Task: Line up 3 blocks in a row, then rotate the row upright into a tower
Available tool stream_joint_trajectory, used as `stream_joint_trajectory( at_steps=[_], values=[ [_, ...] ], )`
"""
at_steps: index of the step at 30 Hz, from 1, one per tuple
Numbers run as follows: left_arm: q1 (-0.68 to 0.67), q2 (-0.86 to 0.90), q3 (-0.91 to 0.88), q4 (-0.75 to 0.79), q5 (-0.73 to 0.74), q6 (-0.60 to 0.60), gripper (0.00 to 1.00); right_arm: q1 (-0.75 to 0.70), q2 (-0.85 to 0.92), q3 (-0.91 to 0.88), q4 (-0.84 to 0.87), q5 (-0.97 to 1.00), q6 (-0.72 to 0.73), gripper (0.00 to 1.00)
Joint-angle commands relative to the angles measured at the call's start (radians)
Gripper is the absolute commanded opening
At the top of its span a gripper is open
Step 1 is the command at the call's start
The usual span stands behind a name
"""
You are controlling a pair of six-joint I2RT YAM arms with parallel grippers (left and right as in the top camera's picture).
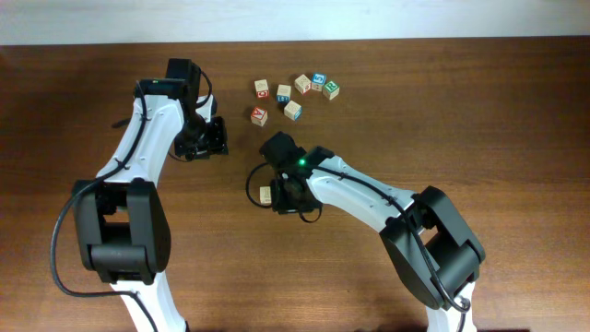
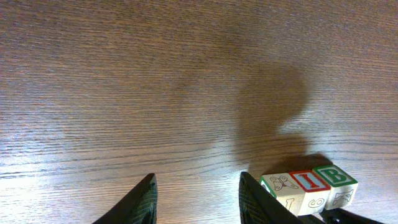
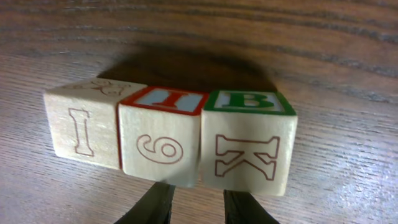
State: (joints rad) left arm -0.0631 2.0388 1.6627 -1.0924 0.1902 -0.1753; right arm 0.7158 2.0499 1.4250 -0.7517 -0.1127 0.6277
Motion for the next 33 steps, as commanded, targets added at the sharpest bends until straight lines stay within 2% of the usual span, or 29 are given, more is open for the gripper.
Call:
stream_joint_trajectory(
  at_steps=[1, 7, 9, 10, 11, 16, 22, 24, 27, 33],
  values=[
    [0.0, 0.009, 0.014, -0.002, -0.007, 0.012, 0.4, -0.002, 0.006, 0.059, -0.063, 0.012, 0.005, 0.29],
    [0.0, 0.009, 0.014, -0.003, -0.007, 0.012, 0.38, -0.003, -0.085, 0.092, -0.11, 0.012, -0.019, 0.29],
    [0.0, 0.008, 0.014, -0.005, -0.007, 0.013, 0.32, -0.005, -0.121, 0.103, -0.127, 0.014, -0.039, 0.29],
    [0.0, 0.008, 0.015, -0.009, -0.005, 0.013, 0.31, -0.005, -0.142, 0.11, -0.136, 0.018, -0.048, 0.3],
    [0.0, 0.006, 0.024, -0.025, -0.003, 0.013, 0.3, -0.006, -0.164, 0.122, -0.15, 0.021, -0.06, 0.34],
    [0.0, -0.058, 0.052, -0.091, -0.004, 0.013, 0.25, -0.045, -0.243, 0.187, -0.22, 0.031, -0.098, 0.35],
    [-0.001, -0.238, 0.052, -0.118, -0.006, 0.013, 0.24, -0.142, -0.327, 0.243, -0.32, 0.035, -0.146, 0.46],
    [-0.009, -0.278, 0.052, -0.129, -0.021, 0.013, 0.24, -0.171, -0.333, 0.243, -0.337, 0.035, -0.153, 0.56],
    [-0.048, -0.325, 0.052, -0.152, -0.058, 0.013, 0.27, -0.22, -0.332, 0.241, -0.38, 0.035, -0.153, 0.61],
    [-0.094, -0.334, 0.051, -0.174, -0.086, 0.013, 0.27, -0.24, -0.328, 0.241, -0.384, 0.039, -0.179, 0.75]
  ],
)
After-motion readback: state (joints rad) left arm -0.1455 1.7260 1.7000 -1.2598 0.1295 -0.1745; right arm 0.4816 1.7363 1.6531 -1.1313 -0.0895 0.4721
